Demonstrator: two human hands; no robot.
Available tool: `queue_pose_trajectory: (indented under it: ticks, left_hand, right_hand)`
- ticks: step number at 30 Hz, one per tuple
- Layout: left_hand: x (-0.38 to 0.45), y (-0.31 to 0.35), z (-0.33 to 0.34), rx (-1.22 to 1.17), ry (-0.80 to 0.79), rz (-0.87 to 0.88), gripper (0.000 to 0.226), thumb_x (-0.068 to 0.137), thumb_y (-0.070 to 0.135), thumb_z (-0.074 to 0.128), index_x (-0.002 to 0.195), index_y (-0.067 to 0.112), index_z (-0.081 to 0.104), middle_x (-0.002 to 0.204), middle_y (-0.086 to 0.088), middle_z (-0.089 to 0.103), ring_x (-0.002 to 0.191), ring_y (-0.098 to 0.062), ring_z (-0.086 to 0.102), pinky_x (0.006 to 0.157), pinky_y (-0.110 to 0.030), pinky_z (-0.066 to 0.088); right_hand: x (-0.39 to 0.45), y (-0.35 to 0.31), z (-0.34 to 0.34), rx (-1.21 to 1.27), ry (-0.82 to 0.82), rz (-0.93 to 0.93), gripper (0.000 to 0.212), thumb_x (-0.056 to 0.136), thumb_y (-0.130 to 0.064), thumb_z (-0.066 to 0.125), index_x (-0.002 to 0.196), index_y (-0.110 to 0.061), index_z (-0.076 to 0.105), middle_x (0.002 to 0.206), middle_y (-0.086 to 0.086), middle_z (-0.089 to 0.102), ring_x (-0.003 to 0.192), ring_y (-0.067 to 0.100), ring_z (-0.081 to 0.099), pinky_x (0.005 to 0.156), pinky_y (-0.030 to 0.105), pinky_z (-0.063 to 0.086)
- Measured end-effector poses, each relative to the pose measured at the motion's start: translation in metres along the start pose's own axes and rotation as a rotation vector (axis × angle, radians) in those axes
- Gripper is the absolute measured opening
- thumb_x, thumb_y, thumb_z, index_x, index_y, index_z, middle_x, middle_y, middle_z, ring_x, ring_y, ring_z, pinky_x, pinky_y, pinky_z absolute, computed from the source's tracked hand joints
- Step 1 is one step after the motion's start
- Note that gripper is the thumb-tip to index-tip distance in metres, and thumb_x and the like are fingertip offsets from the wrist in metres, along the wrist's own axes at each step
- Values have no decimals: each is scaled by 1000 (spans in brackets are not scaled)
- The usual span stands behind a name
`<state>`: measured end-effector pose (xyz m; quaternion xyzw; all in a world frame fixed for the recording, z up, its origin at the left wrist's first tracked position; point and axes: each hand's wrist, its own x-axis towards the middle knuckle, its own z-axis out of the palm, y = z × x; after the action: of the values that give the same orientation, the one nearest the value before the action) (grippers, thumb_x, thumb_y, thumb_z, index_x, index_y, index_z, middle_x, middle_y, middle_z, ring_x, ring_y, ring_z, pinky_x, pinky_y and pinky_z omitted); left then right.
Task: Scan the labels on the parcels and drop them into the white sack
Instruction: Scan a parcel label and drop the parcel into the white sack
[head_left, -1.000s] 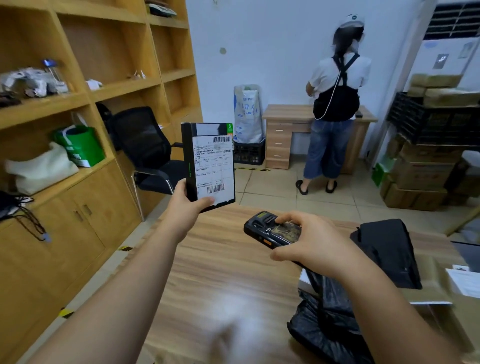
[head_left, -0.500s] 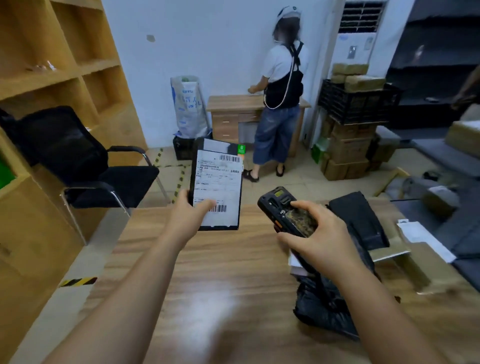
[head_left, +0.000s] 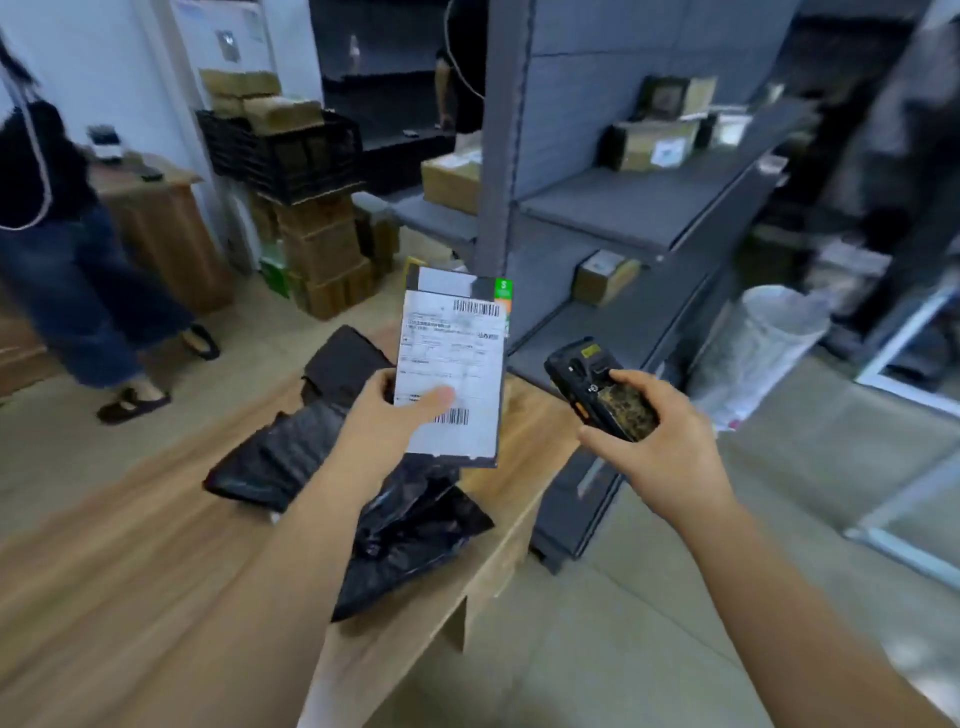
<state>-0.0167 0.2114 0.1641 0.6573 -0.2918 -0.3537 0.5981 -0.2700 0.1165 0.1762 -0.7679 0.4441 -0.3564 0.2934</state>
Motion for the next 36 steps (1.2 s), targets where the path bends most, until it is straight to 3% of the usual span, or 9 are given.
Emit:
queue_pose_trajectory:
  ticks: [6, 9, 14, 18, 25, 30, 36]
  left_hand:
    - [21, 4, 151, 50, -266, -20, 35, 78, 29, 82, 105, 28, 60, 99, 10, 74, 93, -12, 71, 79, -31, 55]
    - [27, 4, 228, 118, -342, -13, 48, 71, 39, 85, 111, 27, 62, 102, 11, 74, 94, -11, 71, 82, -33, 56]
    - [32, 10, 352, 156, -410, -5, 44, 77, 32, 82, 114, 23, 62, 104, 10, 74, 95, -12, 71, 86, -35, 56]
    - [38, 20, 430, 156, -441, 25, 37, 80, 31, 80, 110, 26, 59, 102, 13, 73, 91, -6, 69, 75, -26, 51]
    - [74, 31, 528, 170, -507, 49, 30, 82, 25, 78, 104, 28, 58, 102, 13, 72, 88, -2, 69, 70, -21, 50]
    - [129, 20, 597, 180, -537, 23, 44, 78, 30, 82, 114, 24, 59, 107, 10, 73, 97, -10, 70, 85, -32, 54]
    - [228, 2, 688, 129, -574, -47, 40, 79, 27, 81, 113, 25, 61, 104, 9, 74, 95, -11, 71, 87, -34, 55]
  right_hand:
    - [2, 91, -97, -30, 246, 164, 58, 69, -38, 87, 120, -40, 60, 113, -10, 63, 103, 16, 60, 89, 34, 51]
    - [6, 136, -146, -61, 316, 211, 59, 69, -36, 86, 121, -39, 60, 112, -13, 62, 105, 11, 57, 88, 25, 42]
    - [23, 206, -229, -71, 396, 272, 60, 71, -34, 85, 125, -37, 59, 108, -14, 62, 100, 11, 57, 84, 24, 42]
    - [41, 253, -281, -141, 441, 290, 62, 71, -37, 84, 127, -38, 57, 114, -15, 63, 103, 13, 58, 84, 25, 41]
    - [85, 319, -330, -161, 467, 280, 62, 70, -35, 84, 127, -35, 58, 110, -21, 50, 102, 5, 51, 88, 24, 40]
    - [135, 373, -351, -149, 505, 330, 61, 70, -33, 85, 126, -32, 60, 110, -20, 52, 95, -2, 46, 83, 18, 36]
    - [231, 438, -374, -150, 519, 386, 61, 70, -40, 84, 125, -37, 58, 110, -15, 60, 97, 4, 54, 87, 30, 48]
